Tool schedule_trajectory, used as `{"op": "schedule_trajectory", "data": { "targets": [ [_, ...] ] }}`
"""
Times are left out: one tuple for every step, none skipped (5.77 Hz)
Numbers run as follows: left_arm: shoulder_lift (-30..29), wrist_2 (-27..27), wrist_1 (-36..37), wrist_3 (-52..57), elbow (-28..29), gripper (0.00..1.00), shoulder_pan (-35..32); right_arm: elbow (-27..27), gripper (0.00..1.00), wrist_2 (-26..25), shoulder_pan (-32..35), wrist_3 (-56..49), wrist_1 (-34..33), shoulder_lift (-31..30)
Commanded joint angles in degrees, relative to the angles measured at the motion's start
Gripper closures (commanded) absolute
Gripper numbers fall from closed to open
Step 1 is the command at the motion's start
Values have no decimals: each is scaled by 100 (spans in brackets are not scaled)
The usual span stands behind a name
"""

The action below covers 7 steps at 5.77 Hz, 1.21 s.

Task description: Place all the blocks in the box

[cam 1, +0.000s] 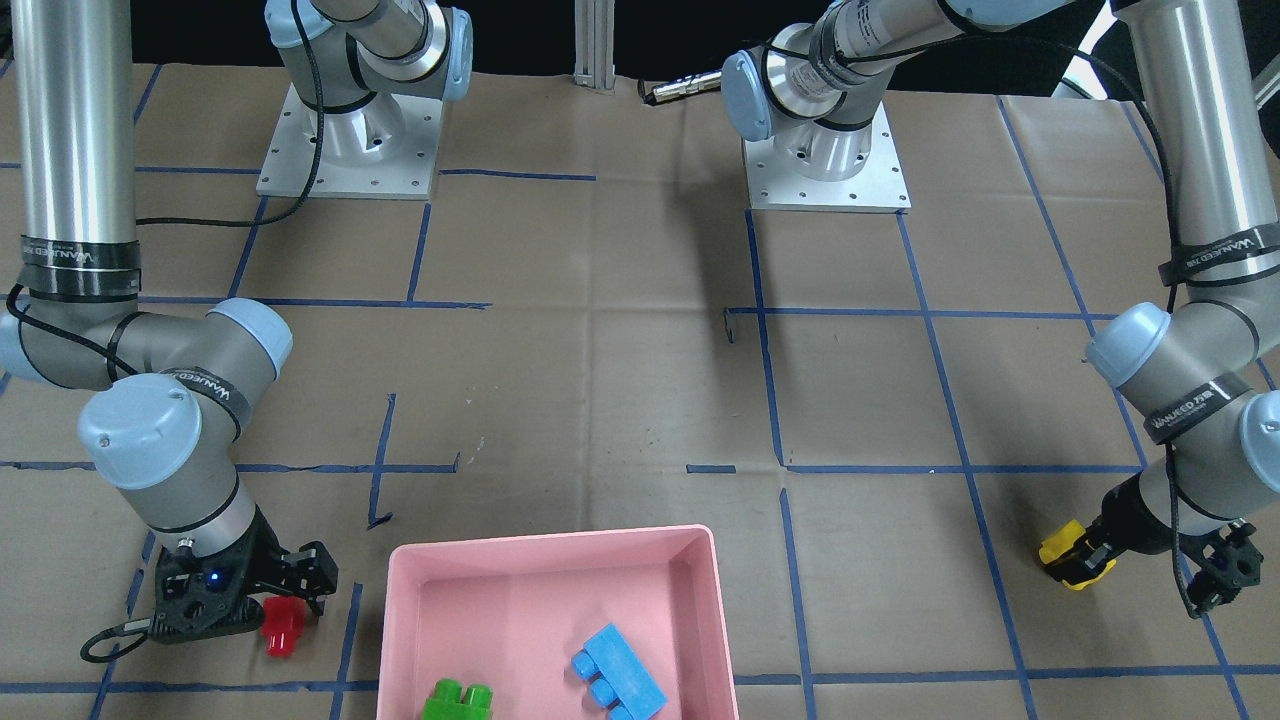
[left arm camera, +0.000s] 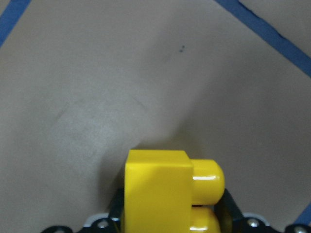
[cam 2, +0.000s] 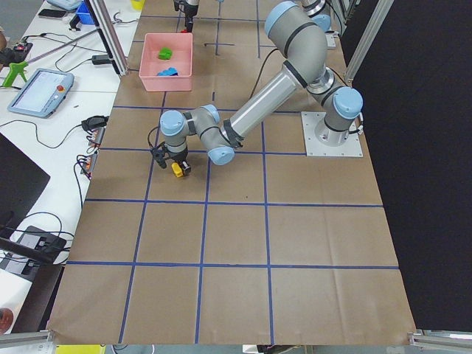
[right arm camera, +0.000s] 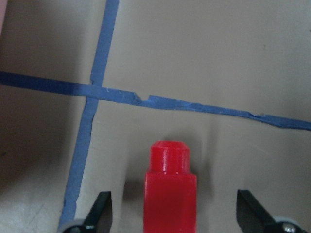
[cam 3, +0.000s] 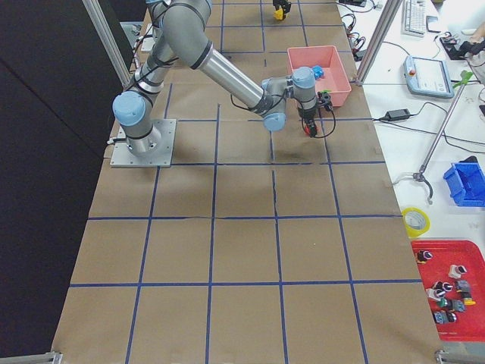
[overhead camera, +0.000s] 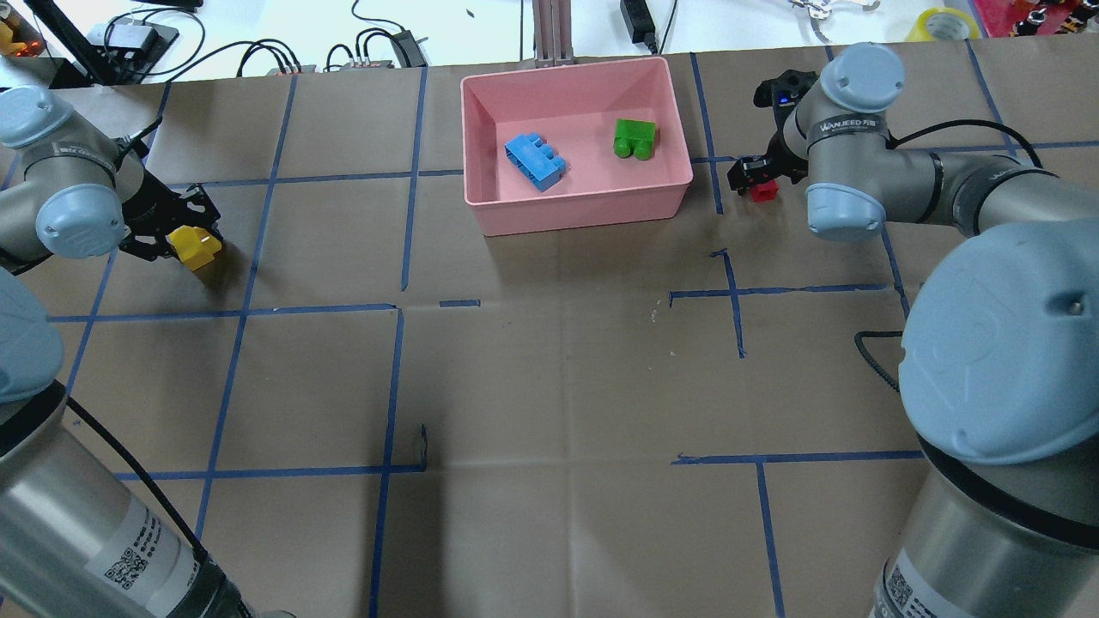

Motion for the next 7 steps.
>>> {"op": "schedule_trajectory", "data": {
  "targets": [
    [211, -95, -166, 23, 267, 76, -85, 29, 21, -18, -2, 6, 66, 5],
    [465, -426, -706, 32, 504, 81, -164, 29, 42, -18, -2, 15, 84, 5],
    [624, -404, -1121, 484, 1011, 82, -539, 29, 64, -10, -2, 24, 171, -47],
    [565, -395, -2100, 515, 1877, 82, -1047, 20, 90, -1, -2, -2, 172, -91],
    [460, -395, -2997, 541, 2660, 90, -1522, -41, 93, -1, -36, -37, 180, -127],
    [250, -395, -3249, 533, 3103, 90, -2136, -59, 94, -9, -54, -46, 285, -292],
    [48, -403, -3235, 498, 3282, 90, -2708, -68, 94, -10, -141, -55, 747, -642]
  ]
}}
